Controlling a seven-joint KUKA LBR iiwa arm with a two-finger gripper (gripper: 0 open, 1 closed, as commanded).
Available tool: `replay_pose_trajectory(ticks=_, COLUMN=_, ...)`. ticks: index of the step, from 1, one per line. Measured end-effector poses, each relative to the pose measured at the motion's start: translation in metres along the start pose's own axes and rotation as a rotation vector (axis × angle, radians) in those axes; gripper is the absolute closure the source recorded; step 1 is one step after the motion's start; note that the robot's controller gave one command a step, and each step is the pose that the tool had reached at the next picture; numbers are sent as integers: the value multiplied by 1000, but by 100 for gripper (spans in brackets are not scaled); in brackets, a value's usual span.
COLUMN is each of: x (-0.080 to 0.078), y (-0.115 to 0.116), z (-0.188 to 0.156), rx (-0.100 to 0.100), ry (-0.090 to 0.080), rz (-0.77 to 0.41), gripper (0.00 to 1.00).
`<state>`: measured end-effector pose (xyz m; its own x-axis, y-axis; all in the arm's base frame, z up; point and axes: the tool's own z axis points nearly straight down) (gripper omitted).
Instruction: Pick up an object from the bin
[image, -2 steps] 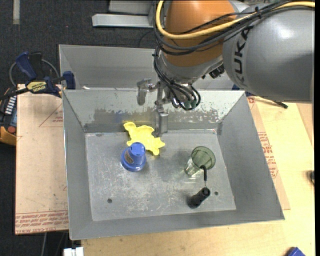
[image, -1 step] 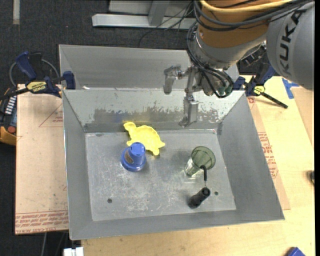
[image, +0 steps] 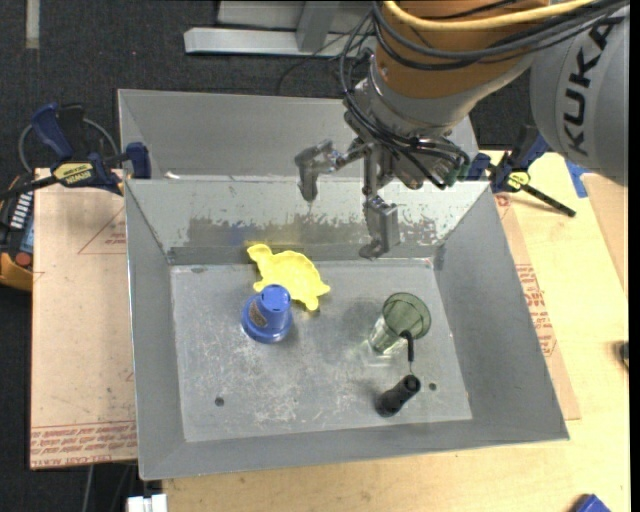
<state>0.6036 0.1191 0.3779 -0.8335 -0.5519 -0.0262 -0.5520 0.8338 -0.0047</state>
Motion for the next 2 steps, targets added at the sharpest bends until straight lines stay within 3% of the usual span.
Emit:
replay_pose_trajectory(ticks=1, x=-50, y=1, z=-3, rx=-2, ry=-2, rz=-52, gripper=0)
replay_pose_trajectory(ticks=2, x=37, y=-52, z=33, rx=0, ry=-3, rz=-72, gripper=0)
